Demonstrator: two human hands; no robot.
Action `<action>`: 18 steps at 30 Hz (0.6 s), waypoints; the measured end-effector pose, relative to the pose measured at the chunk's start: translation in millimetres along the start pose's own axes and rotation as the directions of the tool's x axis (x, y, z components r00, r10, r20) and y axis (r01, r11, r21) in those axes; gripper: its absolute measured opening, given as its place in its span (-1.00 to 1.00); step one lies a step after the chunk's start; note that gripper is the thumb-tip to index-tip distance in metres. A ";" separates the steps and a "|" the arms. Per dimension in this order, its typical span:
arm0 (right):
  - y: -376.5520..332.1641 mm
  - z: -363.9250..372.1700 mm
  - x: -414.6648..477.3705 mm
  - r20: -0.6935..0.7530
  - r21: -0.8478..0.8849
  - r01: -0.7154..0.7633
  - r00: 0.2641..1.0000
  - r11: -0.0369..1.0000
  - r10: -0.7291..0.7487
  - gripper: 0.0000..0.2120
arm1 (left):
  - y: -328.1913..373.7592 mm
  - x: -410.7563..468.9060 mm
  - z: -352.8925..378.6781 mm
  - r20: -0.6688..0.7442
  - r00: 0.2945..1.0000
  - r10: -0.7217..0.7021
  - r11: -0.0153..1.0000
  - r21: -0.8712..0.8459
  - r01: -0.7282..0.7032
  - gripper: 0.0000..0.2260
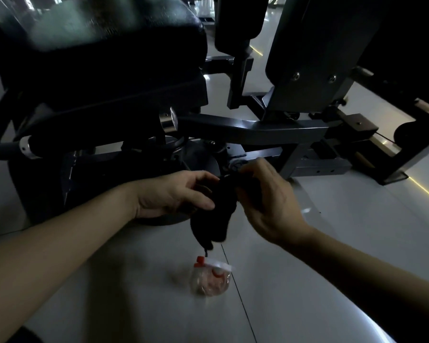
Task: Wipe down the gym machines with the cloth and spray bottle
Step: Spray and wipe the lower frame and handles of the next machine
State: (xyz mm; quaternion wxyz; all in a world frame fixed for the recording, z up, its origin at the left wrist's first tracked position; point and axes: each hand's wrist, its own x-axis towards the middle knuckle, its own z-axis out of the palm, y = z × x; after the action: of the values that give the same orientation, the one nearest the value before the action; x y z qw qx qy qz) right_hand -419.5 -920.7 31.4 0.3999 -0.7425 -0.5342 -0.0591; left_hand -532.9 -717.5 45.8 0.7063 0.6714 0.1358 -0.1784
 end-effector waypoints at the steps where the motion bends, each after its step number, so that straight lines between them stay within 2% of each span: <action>1: 0.3 -4.0 1.2 -0.024 0.046 -0.033 0.999 0.998 0.034 -0.85 | 1.9 -0.6 4.0 -0.006 1.000 -0.014 0.999 0.038 0.014 -0.60; 5: 2.1 -10.3 6.8 -0.069 0.140 -0.100 0.992 0.985 0.110 -0.88 | 3.7 6.3 18.7 -0.094 0.996 0.004 0.953 0.303 0.025 -0.78; 7: 5.8 -10.5 10.1 -0.082 0.199 -0.153 0.982 0.968 0.172 -0.88 | 1.5 8.3 15.9 -0.100 0.994 0.033 0.930 0.367 0.006 -0.84; 9: 12.8 -10.4 15.4 -0.105 0.254 -0.232 0.959 0.939 0.265 -0.87 | -3.1 11.4 8.2 -0.172 0.982 0.084 0.942 0.335 -0.022 -0.83; 12: 24.9 -7.8 23.5 -0.168 0.194 -0.333 0.916 0.923 0.366 -0.81 | -8.1 17.3 4.2 -0.348 0.922 0.167 0.961 0.268 -0.073 -0.88; 15: 22.6 10.9 23.4 -0.029 0.214 -0.412 0.904 0.886 0.428 -0.79 | -17.9 26.1 2.2 -0.491 0.841 0.225 0.953 0.292 -0.084 -0.95; 16: 20.7 20.4 21.5 0.038 0.137 -0.395 0.918 0.908 0.394 -0.76 | -21.8 28.7 1.1 -0.504 0.833 0.228 0.953 0.290 -0.085 -0.93; 18: 24.4 39.8 18.2 0.169 -0.204 -0.210 0.954 0.956 0.246 -0.59 | -26.2 32.5 1.0 -0.512 0.830 0.221 0.959 0.269 -0.089 -0.90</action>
State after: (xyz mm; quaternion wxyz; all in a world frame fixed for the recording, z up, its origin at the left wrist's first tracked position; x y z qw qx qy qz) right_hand -404.8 -883.7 1.1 0.2803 -0.8353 -0.4729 0.0108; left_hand -515.1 -721.6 8.3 0.5680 0.7815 0.2508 0.0602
